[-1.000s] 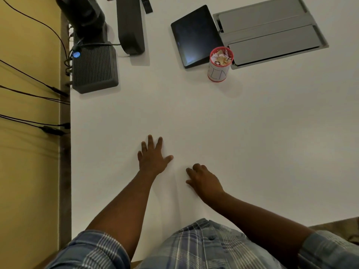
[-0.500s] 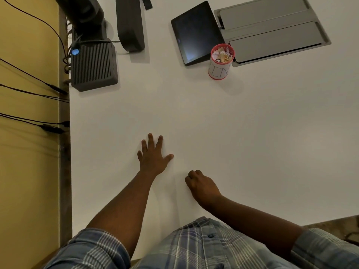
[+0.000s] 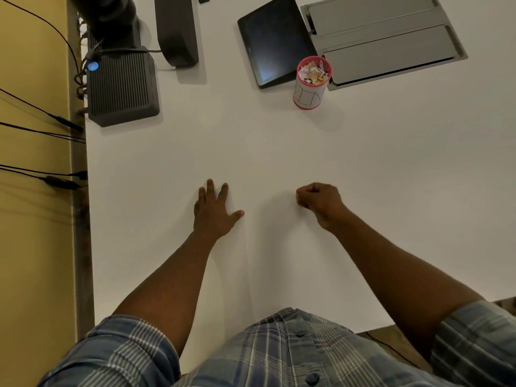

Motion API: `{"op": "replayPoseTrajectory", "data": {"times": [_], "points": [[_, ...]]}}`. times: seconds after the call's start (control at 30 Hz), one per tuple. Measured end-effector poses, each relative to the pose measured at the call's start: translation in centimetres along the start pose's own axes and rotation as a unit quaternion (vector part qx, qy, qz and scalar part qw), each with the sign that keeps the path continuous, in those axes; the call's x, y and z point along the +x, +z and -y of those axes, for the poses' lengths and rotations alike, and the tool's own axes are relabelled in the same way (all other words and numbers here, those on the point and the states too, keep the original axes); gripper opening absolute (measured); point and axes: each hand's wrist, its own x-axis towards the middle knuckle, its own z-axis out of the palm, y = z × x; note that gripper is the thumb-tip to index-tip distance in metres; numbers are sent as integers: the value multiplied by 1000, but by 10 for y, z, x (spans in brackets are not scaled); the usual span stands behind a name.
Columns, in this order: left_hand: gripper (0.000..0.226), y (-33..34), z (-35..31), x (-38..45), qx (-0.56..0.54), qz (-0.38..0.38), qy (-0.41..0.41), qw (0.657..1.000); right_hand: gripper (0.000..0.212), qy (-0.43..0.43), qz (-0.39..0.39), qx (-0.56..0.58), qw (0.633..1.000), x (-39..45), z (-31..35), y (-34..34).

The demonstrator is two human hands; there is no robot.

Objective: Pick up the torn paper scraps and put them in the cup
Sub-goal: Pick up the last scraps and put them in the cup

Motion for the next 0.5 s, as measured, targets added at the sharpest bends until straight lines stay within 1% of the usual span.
{"op": "replayPoseTrajectory", "data": {"times": [0.13,0.23,0.33,0.4,0.5], "points": [[86,-8,-7,18,9,6,5,1000,18,-54,-14,45,997,24,46,-6],[79,-13,-13,33,10,3,-3,1000,18,-101,-46,28,993,48,87,-7],[80,-17,-18,46,11,-5,-1,1000,12,-137,-81,-27,987,70,130,-9],[83,-20,-21,54,13,-8,3,1000,13,-179,-111,-95,973,81,154,-10],[80,-18,-22,58,10,-24,4,1000,10,-265,-176,-220,922,97,180,-11]]}}
